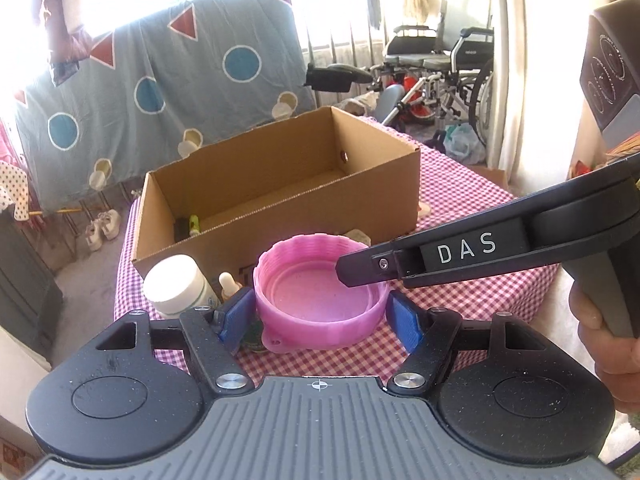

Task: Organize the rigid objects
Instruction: 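Lift the pink lid with the right gripper and carry it into the box, then open the right gripper to release the pink lid and withdraw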

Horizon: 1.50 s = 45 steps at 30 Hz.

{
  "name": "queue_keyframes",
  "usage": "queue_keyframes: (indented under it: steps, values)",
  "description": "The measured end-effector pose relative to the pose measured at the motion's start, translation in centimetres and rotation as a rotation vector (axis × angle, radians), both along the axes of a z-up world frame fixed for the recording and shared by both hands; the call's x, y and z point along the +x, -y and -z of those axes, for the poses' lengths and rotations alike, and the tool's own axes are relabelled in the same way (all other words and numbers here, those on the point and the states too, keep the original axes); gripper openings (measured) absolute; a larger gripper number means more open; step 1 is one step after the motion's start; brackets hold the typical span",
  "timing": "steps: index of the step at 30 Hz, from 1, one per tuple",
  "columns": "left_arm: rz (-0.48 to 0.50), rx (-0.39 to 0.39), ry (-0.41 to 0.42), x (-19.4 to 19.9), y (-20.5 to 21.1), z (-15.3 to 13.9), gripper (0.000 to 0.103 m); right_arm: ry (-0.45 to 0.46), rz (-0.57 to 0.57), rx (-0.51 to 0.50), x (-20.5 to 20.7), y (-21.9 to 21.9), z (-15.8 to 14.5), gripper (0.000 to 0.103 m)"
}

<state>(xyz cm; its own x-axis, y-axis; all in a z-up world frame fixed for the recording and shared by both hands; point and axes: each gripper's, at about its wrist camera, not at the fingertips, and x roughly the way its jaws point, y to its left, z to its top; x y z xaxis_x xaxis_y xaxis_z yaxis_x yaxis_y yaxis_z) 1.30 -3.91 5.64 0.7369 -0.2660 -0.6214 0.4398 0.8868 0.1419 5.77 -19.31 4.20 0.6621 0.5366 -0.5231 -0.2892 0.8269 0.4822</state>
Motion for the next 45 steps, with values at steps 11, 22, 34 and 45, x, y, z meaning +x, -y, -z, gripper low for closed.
queue_keyframes:
  steps: [11,22,34,45]
  values:
    - [0.001,0.005,0.107,1.6,0.6,-3.2,0.072,0.091,-0.012,-0.008,2.3,0.1,-3.9,0.019]
    - [0.013,0.085,0.09,10.3,1.1,-6.3,0.072,0.033,-0.127,-0.039,13.6,-1.2,-8.2,0.019]
    - [0.004,0.146,-0.318,25.1,0.9,-0.3,0.072,-0.331,-0.169,-0.046,29.5,-2.6,0.1,0.019]
    - [-0.061,0.18,-0.507,30.7,-0.6,4.8,0.072,-0.48,-0.174,-0.085,35.8,-5.4,7.1,0.019]
